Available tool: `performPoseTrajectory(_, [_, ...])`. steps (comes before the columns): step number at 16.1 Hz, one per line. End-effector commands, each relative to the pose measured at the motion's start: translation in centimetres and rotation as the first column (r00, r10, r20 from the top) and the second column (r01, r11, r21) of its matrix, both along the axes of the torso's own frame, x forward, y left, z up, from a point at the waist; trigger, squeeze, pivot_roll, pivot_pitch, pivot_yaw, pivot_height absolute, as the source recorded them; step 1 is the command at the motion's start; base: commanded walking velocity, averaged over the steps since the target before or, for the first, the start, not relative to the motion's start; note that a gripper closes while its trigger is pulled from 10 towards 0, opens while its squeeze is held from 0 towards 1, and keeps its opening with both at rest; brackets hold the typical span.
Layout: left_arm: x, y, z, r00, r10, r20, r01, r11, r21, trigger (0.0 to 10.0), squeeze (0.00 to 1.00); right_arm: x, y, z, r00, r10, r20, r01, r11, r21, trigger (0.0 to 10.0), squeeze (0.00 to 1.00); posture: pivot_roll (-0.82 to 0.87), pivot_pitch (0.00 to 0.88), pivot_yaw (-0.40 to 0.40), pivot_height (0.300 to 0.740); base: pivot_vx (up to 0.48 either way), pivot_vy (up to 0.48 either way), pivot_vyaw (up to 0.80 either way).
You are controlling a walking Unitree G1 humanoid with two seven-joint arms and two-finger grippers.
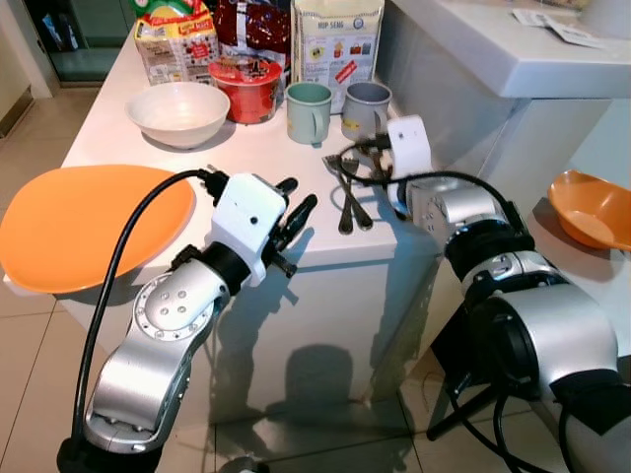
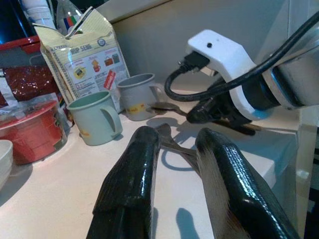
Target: Setting the table
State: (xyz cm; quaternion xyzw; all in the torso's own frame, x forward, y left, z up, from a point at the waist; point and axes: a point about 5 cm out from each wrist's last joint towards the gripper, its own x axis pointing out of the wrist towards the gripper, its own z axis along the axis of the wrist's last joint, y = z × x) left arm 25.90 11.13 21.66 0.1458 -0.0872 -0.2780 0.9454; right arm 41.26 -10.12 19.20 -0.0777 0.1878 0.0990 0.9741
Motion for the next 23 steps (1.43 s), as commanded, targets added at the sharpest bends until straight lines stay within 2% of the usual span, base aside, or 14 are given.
performPoseTrajectory(1, [-0.03, -0.08, 0.49, 1.000, 0.001, 0.024, -0.001, 1.000, -0.002, 10.0, 0.00, 0.14, -0.33, 0.56, 0.999, -0.013, 0.039, 0.013, 1.000, -0.016, 0.0, 0.00, 0.06, 0.032, -0.065, 0.740, 0.000, 0.000, 0.00])
performPoseTrajectory(2, [-0.03, -0.10, 0.51, 1.000, 0.000, 0.025, 0.000, 1.000, -0.002, 10.0, 0.00, 0.15, -0.36, 0.65, 0.999, -0.016, 0.047, 0.017, 1.000, -0.017, 0.0, 0.00, 0.06, 0.032, -0.065, 0.740, 0.000, 0.000, 0.00])
performPoseTrajectory(3, [-0.03, -0.13, 0.52, 1.000, -0.002, 0.025, 0.002, 1.000, -0.003, 10.0, 0.00, 0.18, -0.39, 0.82, 0.998, -0.018, 0.064, 0.020, 1.000, -0.023, 4.7, 0.00, 0.06, 0.032, -0.065, 0.740, 0.000, 0.000, 0.00])
performPoseTrajectory(4, [-0.01, -0.17, 0.56, 1.000, -0.006, 0.025, 0.006, 1.000, -0.002, 10.0, 0.00, 0.19, -0.57, 0.77, 0.996, -0.028, 0.080, 0.031, 0.999, -0.041, 10.0, 0.00, 0.06, 0.033, -0.059, 0.740, 0.000, 0.000, 0.00])
performPoseTrajectory(5, [0.00, -0.20, 0.57, 1.000, -0.009, 0.024, 0.009, 1.000, -0.001, 10.0, 0.00, 0.13, -0.62, 0.57, 0.997, -0.031, 0.075, 0.033, 0.999, -0.024, 10.0, 0.00, 0.06, 0.033, -0.060, 0.740, 0.000, 0.000, 0.00])
performPoseTrajectory(6, [0.00, -0.19, 0.57, 1.000, -0.009, 0.024, 0.009, 1.000, -0.001, 10.0, 0.00, 0.11, -0.62, 0.53, 0.997, -0.032, 0.071, 0.034, 0.999, -0.016, 10.0, 0.12, 0.06, 0.033, -0.060, 0.740, 0.000, 0.000, 0.00])
performPoseTrajectory(7, [0.00, -0.18, 0.57, 1.000, -0.009, 0.024, 0.009, 1.000, -0.001, 10.0, 0.00, 0.06, -0.64, 0.54, 0.997, -0.034, 0.069, 0.035, 0.999, -0.009, 10.0, 1.00, 0.06, 0.033, -0.060, 0.740, 0.000, 0.000, 0.00])
performPoseTrajectory(13, [-0.02, -0.27, 0.57, 1.000, -0.011, 0.025, 0.011, 1.000, -0.003, 10.0, 0.00, 0.05, -0.79, 0.62, 0.997, -0.039, 0.073, 0.040, 0.999, -0.011, 10.0, 1.00, 0.06, 0.034, -0.060, 0.740, 0.000, 0.000, 0.00])
performPoseTrajectory(21, [-0.21, -0.23, 0.60, 1.000, -0.016, 0.023, 0.016, 1.000, 0.001, 10.0, 0.00, 0.07, -0.01, 0.11, 1.000, 0.014, 0.028, -0.015, 1.000, 0.024, 10.0, 1.00, 0.07, 0.062, -0.058, 0.740, 0.000, 0.000, 0.00])
performPoseTrajectory(22, [-0.29, -0.23, 0.61, 1.000, -0.017, 0.023, 0.016, 1.000, 0.004, 10.0, 0.00, 0.11, -0.09, 0.13, 1.000, 0.006, 0.030, -0.006, 1.000, 0.024, 10.0, 0.61, 0.08, 0.069, -0.061, 0.740, 0.000, 0.000, 0.00])
performPoseTrajectory(23, [-0.45, -0.20, 0.64, 1.000, -0.017, 0.023, 0.017, 1.000, 0.005, 10.0, 0.00, 0.16, -0.25, 0.14, 0.999, -0.008, 0.031, 0.007, 1.000, 0.025, 10.0, 0.00, 0.08, 0.080, -0.063, 0.740, 0.000, 0.000, 0.00])
